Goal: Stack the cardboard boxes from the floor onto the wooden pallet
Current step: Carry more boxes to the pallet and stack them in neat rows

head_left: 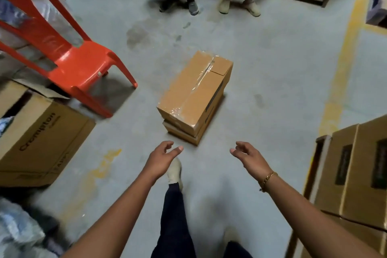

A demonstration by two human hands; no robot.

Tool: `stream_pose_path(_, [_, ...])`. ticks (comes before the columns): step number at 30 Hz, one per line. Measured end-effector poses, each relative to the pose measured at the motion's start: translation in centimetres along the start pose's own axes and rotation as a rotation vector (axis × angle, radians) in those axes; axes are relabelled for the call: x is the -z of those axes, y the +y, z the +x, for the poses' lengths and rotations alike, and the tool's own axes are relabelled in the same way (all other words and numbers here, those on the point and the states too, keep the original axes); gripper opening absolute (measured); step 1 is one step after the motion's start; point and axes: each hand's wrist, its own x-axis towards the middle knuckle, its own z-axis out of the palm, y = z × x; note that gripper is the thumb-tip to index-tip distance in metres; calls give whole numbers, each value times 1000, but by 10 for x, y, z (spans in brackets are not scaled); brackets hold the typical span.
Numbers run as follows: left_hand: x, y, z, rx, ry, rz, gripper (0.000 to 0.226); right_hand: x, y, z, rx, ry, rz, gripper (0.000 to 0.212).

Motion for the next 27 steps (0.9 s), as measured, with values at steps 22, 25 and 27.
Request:
stream_pose_path(22, [55, -21, 567, 156, -167, 257, 110, -191, -3, 445, -373, 195, 335, 88])
stream_pose_path(25, [47, -30, 576, 101, -201, 182, 88, -202, 5, 455, -334, 230, 391, 71])
stream_pose_path(27, [44, -29, 566, 60, -195, 195, 77, -199, 4, 450, -312, 254, 406, 67])
